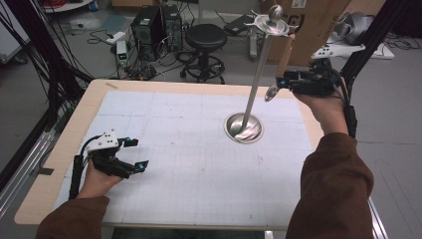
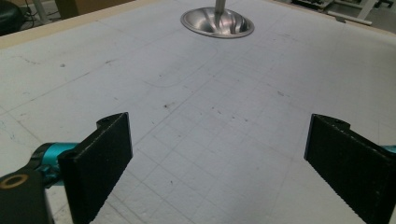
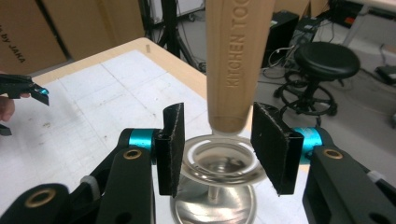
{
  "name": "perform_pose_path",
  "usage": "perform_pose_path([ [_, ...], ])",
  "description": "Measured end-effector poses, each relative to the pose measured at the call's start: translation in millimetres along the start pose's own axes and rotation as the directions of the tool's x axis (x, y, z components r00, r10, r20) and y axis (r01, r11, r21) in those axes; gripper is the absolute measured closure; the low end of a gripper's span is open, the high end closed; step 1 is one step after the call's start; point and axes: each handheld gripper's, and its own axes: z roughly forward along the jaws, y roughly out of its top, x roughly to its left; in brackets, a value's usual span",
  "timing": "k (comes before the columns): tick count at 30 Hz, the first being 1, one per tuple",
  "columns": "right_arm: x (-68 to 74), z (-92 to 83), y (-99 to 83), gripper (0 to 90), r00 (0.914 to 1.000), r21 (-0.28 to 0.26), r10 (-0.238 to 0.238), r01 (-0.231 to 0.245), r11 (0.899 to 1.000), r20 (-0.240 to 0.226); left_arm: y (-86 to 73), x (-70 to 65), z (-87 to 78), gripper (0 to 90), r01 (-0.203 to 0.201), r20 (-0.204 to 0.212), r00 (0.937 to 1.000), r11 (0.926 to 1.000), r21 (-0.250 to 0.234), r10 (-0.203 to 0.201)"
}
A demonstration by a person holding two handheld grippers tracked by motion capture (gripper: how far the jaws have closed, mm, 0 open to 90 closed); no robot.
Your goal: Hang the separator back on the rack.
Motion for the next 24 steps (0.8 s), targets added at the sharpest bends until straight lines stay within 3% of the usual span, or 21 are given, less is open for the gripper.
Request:
perform_pose_path([
  [4, 2.7, -9.3, 0.5, 50.6, 0.9999, -0.015, -0.005, 0.006, 1.0, 0.016, 0.2, -0.3, -0.2, 8.3, -0.002, 0.002, 1.0, 1.0, -0.002, 0.002],
  [12, 14.6, -27.9, -0.5, 46.8, 0.9995, -0.032, -0.031, 0.031, 0.999, -0.004, 0.4, -0.7, 0.4, 8.3, -0.004, 0.003, 1.0, 1.0, -0.002, 0.004],
  [24, 49.3, -28.2, -2.3, 41.4, 0.9912, -0.007, -0.123, 0.123, 0.992, -0.048, 0.7, -1.3, 0.0, 8.2, -0.008, 0.006, 1.0, 1.0, -0.001, 0.008],
])
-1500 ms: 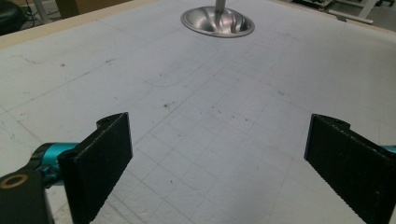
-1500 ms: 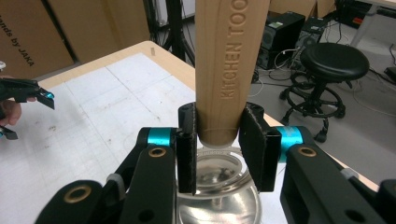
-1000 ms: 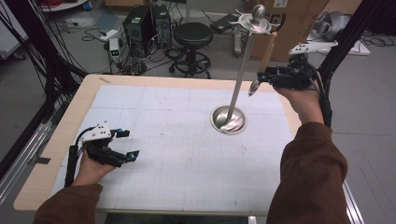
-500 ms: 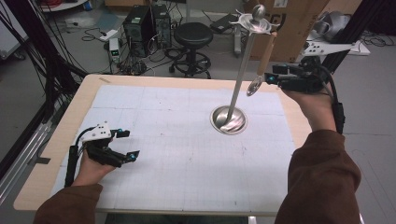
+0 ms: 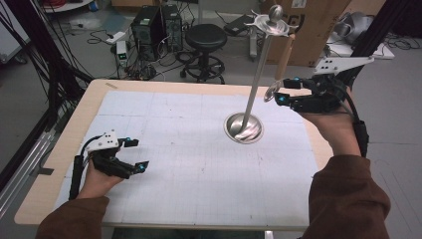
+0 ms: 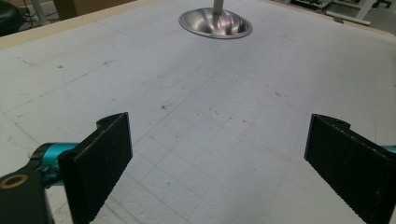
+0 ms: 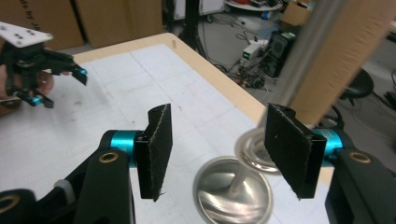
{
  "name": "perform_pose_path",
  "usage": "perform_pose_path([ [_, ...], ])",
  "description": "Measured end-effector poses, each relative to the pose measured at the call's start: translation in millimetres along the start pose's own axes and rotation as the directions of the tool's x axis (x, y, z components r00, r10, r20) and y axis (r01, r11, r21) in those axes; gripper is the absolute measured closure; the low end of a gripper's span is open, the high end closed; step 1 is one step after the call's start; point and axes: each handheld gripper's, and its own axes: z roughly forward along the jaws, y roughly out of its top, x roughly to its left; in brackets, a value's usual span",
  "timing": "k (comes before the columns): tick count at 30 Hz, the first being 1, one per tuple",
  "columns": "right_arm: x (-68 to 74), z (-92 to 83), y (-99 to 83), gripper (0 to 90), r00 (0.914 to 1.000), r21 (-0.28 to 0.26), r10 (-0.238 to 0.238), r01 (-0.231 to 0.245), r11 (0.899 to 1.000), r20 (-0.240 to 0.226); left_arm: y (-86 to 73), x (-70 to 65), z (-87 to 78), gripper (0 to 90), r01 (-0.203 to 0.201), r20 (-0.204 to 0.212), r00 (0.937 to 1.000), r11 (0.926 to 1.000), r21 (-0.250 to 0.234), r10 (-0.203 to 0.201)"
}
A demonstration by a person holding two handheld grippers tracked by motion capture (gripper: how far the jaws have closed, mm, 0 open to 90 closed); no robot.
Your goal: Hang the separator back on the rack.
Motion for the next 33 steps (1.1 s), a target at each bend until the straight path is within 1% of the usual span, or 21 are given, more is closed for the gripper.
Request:
perform_pose_path([
  [1, 3.7, 0.2, 1.2, 41.4, 1.0, -0.001, -0.002, 0.002, 1.0, -0.006, 0.1, 0.0, -0.1, 8.2, -0.002, 0.0, 1.0, 1.0, 0.0, 0.002],
  [4, 11.5, 1.7, 3.2, 41.2, 0.9993, -0.015, -0.033, 0.033, 0.999, -0.017, 0.2, -0.1, -0.6, 8.2, 0.004, 0.0, 1.0, 1.0, -0.007, -0.004],
  [6, 15.7, 2.6, 1.8, 41.0, 0.9988, -0.036, -0.033, 0.032, 0.999, -0.035, 0.3, 0.3, -1.2, 8.2, 0.002, -0.003, 1.0, 1.0, -0.009, -0.002],
  [8, 19.8, 4.0, -1.5, 40.9, 0.9984, -0.046, -0.039, 0.037, 0.998, -0.041, 0.4, 0.5, -1.4, 8.2, 0.0, -0.002, 1.0, 1.0, -0.009, 0.0],
  [13, 28.0, 7.9, -12.3, 40.2, 0.9977, -0.038, -0.035, 0.033, 0.999, -0.058, 0.4, 0.2, -0.8, 8.2, 0.002, 0.001, 1.0, 1.0, -0.01, -0.002],
  [14, 29.6, 8.4, -14.2, 40.2, 0.9977, -0.038, -0.04, 0.038, 0.999, -0.054, 0.4, 0.3, -1.0, 8.2, 0.003, -0.001, 1.0, 1.0, -0.009, -0.003],
  [16, 32.0, 9.4, -18.3, 40.1, 0.9964, -0.051, -0.045, 0.042, 0.998, -0.071, 0.4, 0.3, -1.2, 8.2, 0.003, -0.002, 1.0, 0.9999, -0.01, -0.003],
  [20, 38.2, 12.0, -27.4, 39.7, 0.9962, -0.057, -0.041, 0.036, 0.998, -0.077, 0.5, -0.2, -1.2, 8.2, 0.003, 0.0, 1.0, 1.0, -0.009, -0.003],
  [21, 40.5, 13.1, -29.8, 39.4, 0.9961, -0.057, -0.033, 0.028, 0.998, -0.081, 0.5, -0.3, -1.0, 8.2, 0.001, -0.002, 1.0, 1.0, -0.007, -0.001],
  [24, 45.2, 15.9, -37.8, 39.3, 0.9957, -0.063, -0.034, 0.029, 0.998, -0.086, 0.5, -0.4, -0.7, 8.1, 0.0, 0.0, 1.0, 1.0, -0.007, 0.0],
  [28, 48.3, 22.9, -51.1, 39.0, 0.996, -0.052, -0.019, 0.014, 0.999, -0.088, 0.5, -0.5, -1.2, 8.1, 0.004, 0.0, 1.0, 0.9999, -0.011, -0.004],
  [30, 49.8, 26.4, -56.1, 38.8, 0.9962, -0.032, -0.015, 0.013, 0.999, -0.086, 0.6, -0.3, -1.3, 8.1, 0.004, -0.001, 1.0, 0.9999, -0.012, -0.004],
  [33, 52.4, 30.2, -62.2, 38.7, 0.9961, -0.032, -0.01, 0.008, 0.999, -0.087, 0.6, -0.2, -1.4, 8.1, 0.0, -0.003, 1.0, 1.0, -0.007, 0.0],
])
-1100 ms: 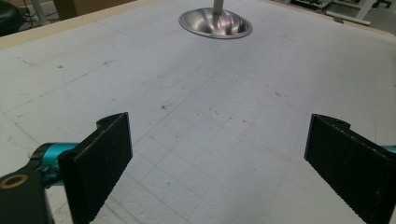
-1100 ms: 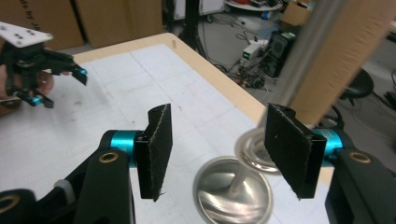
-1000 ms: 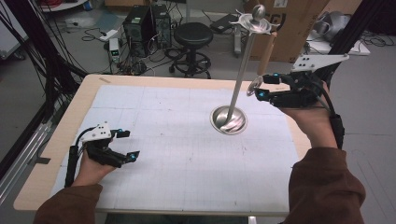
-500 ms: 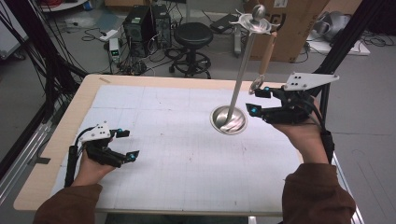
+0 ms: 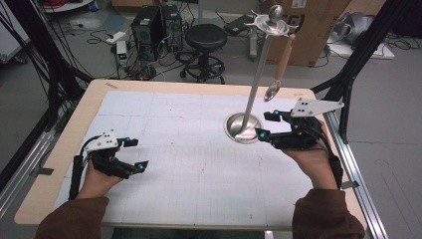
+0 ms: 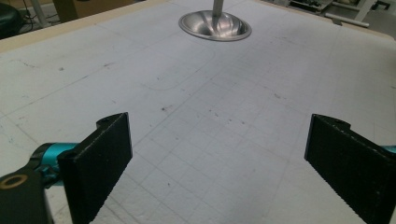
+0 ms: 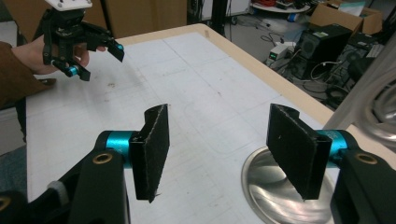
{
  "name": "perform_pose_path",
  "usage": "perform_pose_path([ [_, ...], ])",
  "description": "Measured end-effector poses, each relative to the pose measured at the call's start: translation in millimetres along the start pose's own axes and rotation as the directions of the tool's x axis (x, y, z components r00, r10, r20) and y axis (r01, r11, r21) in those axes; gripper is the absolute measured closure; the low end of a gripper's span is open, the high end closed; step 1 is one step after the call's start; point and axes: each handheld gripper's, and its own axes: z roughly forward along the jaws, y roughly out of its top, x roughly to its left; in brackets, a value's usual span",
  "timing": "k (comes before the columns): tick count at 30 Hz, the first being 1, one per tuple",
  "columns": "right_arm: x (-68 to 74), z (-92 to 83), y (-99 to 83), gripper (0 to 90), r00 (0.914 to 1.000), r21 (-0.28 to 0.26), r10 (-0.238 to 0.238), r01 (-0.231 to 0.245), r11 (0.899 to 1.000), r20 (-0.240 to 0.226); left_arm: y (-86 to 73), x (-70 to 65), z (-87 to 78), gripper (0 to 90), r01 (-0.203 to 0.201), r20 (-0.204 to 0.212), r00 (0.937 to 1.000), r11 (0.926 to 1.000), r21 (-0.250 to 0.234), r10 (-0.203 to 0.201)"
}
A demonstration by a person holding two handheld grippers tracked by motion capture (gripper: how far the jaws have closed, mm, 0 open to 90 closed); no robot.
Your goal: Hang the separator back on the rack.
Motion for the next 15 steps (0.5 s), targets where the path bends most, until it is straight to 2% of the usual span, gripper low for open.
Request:
perform_pose_path([
  [7, 6.7, 12.2, -17.2, 38.5, 0.9998, 0.011, 0.013, -0.013, 1.0, -0.016, 0.1, -0.3, -0.1, 8.1, 0.003, 0.005, 1.0, 1.0, -0.001, -0.003],
  [15, 14.3, 24.1, -34.8, 38.3, 0.9992, -0.008, 0.032, -0.032, 0.999, -0.022, 0.7, -0.6, -1.0, 8.1, -0.004, -0.002, 1.0, 1.0, -0.009, 0.004],
])
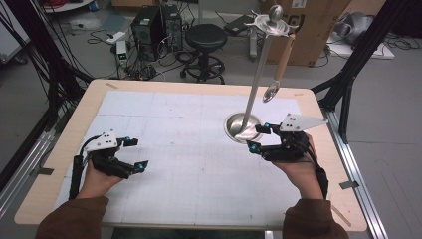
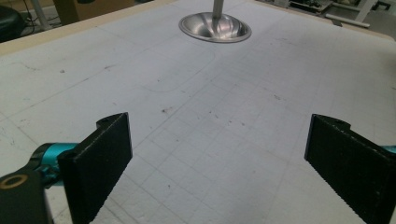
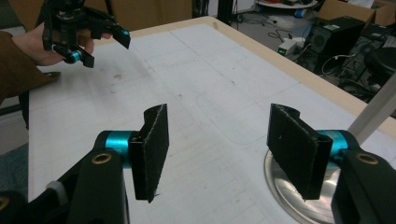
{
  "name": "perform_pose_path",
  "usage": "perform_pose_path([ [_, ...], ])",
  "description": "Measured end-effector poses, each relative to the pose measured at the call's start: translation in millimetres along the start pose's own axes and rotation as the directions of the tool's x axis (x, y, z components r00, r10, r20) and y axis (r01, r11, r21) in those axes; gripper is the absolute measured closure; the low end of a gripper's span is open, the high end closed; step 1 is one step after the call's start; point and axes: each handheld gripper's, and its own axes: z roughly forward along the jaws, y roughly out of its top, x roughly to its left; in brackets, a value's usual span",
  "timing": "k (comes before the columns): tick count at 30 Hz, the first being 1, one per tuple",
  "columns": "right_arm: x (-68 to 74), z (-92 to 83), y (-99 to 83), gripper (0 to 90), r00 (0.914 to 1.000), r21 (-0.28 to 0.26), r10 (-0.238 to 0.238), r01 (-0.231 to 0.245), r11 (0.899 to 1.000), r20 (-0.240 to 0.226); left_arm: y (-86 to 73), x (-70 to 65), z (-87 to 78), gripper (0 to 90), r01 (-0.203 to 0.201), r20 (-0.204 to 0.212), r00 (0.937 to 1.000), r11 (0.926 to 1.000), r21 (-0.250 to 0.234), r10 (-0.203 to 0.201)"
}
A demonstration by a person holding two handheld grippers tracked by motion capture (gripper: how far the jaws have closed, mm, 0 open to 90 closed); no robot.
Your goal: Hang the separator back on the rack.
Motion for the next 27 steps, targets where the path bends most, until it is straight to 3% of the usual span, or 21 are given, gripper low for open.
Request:
perform_pose_path([
  [13, 5.3, 12.9, -15.9, 34.8, 0.9993, -0.014, 0.035, -0.036, 0.999, -0.011, -0.5, -0.7, 2.2, 8.1, 0.0, 0.01, 1.0, 1.0, 0.006, 0.0],
  [22, 0.0, 20.0, -29.0, 31.9, 0.9974, 0.003, 0.07, -0.07, 0.998, -0.015, -0.4, -0.6, 0.9, 8.1, 0.003, 0.012, 0.9999, 1.0, 0.002, -0.004],
  [25, -3.3, 21.8, -34.9, 29.0, 0.9962, 0.009, 0.087, -0.087, 0.996, 0.0, -0.6, -0.4, 1.6, 8.1, 0.006, 0.015, 0.9999, 1.0, 0.005, -0.006],
  [27, -5.7, 22.2, -39.1, 25.4, 0.9942, 0.001, 0.098, -0.098, 0.995, 0.044, -0.6, -1.0, 2.3, 8.1, 0.007, 0.015, 0.9999, 1.0, 0.004, -0.007],
])
